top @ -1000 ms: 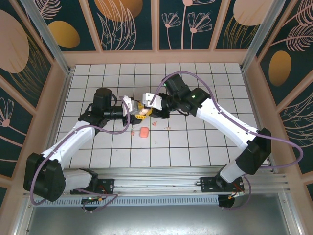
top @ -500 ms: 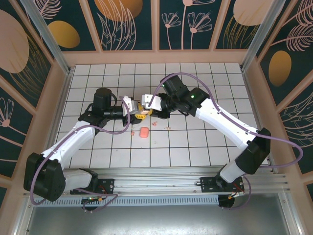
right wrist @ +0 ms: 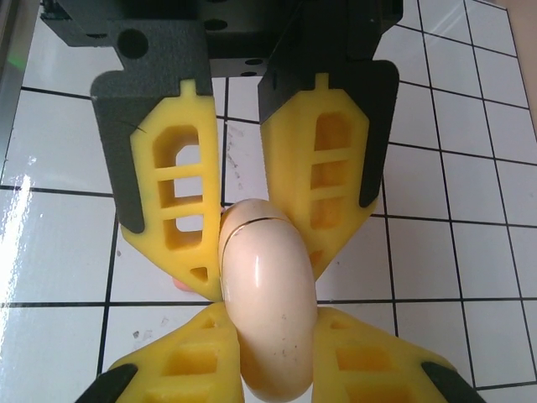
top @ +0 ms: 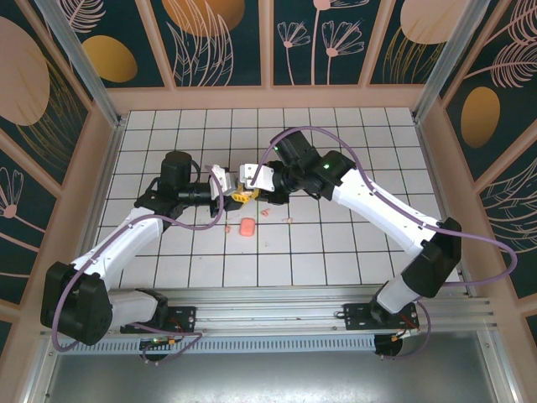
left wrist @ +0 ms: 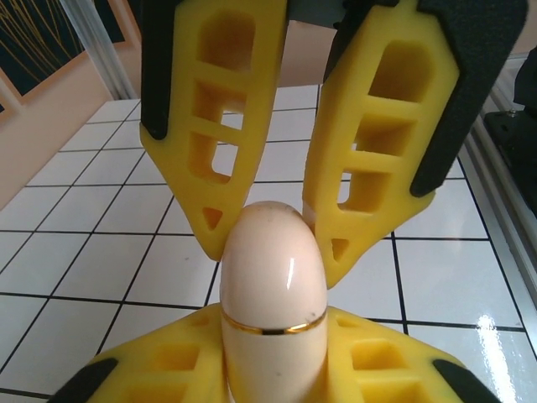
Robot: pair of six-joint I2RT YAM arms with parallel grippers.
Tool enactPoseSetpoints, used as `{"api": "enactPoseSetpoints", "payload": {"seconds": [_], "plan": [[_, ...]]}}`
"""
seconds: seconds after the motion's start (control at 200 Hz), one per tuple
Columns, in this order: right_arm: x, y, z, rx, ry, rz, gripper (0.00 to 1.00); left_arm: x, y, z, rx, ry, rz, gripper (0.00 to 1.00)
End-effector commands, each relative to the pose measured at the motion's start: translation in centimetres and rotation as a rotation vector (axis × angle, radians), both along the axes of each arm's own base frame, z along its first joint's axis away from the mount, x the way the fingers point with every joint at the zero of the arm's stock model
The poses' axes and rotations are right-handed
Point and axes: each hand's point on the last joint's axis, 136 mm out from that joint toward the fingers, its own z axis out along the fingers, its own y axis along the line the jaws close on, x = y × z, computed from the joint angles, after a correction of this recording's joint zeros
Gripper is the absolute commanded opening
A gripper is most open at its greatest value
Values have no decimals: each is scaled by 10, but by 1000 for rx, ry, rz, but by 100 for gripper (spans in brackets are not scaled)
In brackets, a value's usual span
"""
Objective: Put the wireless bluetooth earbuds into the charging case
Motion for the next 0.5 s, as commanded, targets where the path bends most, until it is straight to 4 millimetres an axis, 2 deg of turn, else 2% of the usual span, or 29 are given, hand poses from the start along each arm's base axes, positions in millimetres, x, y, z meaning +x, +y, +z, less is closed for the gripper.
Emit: {"api": "enactPoseSetpoints", "payload": {"seconds": [0.0, 0.195, 0.495], "plan": [[1, 6, 11, 18, -26, 5, 20, -4, -1, 2, -2, -12, -19, 21], [6, 4, 15, 62, -48, -37, 41, -6, 0, 1, 0, -18, -21, 20], [16, -4, 25, 102, -85, -87, 42, -7, -2, 2, -5, -18, -31, 20]]}}
